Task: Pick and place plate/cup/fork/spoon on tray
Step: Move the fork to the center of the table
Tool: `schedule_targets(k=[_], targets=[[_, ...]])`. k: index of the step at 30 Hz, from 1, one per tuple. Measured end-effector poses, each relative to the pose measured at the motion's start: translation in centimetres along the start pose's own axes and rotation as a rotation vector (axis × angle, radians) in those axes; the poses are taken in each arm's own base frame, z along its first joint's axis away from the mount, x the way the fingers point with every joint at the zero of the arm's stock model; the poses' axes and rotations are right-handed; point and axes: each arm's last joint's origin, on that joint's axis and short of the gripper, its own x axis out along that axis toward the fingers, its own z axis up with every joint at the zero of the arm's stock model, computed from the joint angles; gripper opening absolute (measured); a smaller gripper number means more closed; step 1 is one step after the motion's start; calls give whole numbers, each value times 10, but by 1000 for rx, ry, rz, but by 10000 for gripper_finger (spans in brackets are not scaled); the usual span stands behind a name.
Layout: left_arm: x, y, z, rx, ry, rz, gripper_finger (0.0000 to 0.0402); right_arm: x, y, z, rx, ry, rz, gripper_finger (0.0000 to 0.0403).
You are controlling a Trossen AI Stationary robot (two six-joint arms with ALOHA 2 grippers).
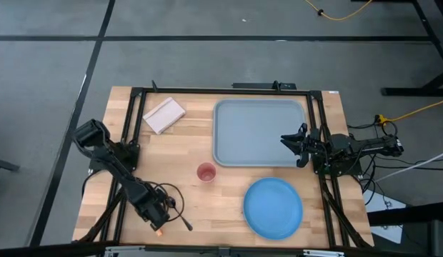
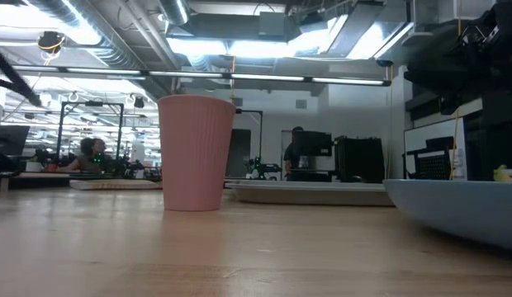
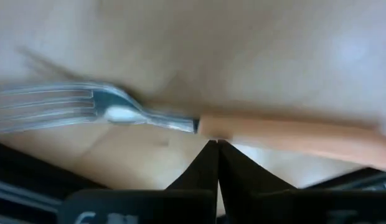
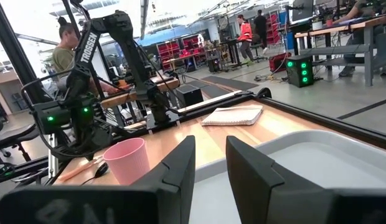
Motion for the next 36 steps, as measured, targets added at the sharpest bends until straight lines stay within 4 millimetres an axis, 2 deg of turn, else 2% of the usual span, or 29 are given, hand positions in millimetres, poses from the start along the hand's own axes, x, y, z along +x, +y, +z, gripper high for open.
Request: schedule_targets(k=[4, 10, 13, 22, 26, 36], targets=[[-1, -1, 14, 39, -49, 9, 0, 0, 0, 0, 0, 0, -1, 94], [-15, -3, 46, 112, -175, -21, 0, 0, 0, 0, 0, 0, 0, 94], [-19, -2, 56, 127, -191, -22, 0, 0, 0, 0, 0, 0, 0, 94], [-24, -1, 69, 147, -270, -9, 0, 0, 0, 0, -24, 0, 0, 94], [-25, -1, 70, 217, -337, 12, 0, 0, 0, 0, -24, 0, 0, 94], [-26, -3, 74, 246, -431, 9, 0, 0, 0, 0, -23, 0, 0, 94]])
